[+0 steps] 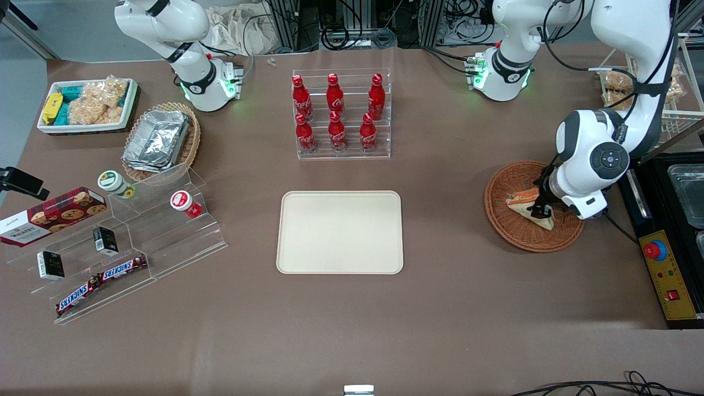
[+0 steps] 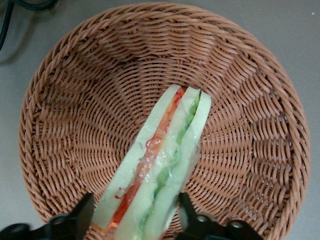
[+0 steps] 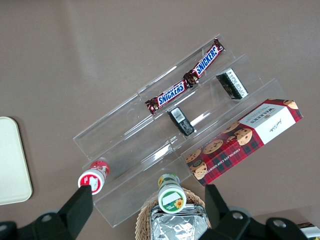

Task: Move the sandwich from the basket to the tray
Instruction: 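Close the left gripper on the sandwich and lift it, then carry the sandwich with the left gripper over the cream tray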

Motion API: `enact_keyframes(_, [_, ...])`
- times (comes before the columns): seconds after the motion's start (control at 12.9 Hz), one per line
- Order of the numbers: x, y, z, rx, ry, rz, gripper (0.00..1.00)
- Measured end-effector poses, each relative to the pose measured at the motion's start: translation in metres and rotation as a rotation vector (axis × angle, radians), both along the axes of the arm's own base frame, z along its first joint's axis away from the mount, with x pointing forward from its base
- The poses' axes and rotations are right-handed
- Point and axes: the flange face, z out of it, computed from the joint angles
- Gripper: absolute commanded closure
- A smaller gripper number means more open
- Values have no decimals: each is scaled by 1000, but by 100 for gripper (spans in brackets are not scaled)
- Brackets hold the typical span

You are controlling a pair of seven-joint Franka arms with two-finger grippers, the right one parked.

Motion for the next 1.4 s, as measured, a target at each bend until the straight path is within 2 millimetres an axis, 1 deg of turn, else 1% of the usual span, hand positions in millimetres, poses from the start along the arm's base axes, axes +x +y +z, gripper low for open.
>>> enact_keyframes(0.31, [1,8,0,2,-6,18,100])
enact_keyframes(0.47, [1,9,1,2,-10,19,100])
enact_keyframes(0.62, [7,9,10,3,-28,17,100])
enact_keyframes(0.7, [13,9,21,6,-32,10,100])
enact_keyframes(0.78, [22,8,38,11,-11,-5,100])
enact_keyframes(0.85, [32,8,63,16,19,-26,100])
enact_keyframes(1.01, [55,4,126,16,39,-90,100])
enact_keyframes(1.09, [63,-5,159,6,47,-140,100])
enact_keyframes(1.17, [68,-22,191,-12,51,-193,100])
enact_keyframes(1.24, [72,-44,221,-34,43,-249,100])
enact_keyframes(1.32, [74,-72,247,-51,24,-309,100])
enact_keyframes(1.4, [74,-106,266,-64,1,-376,100])
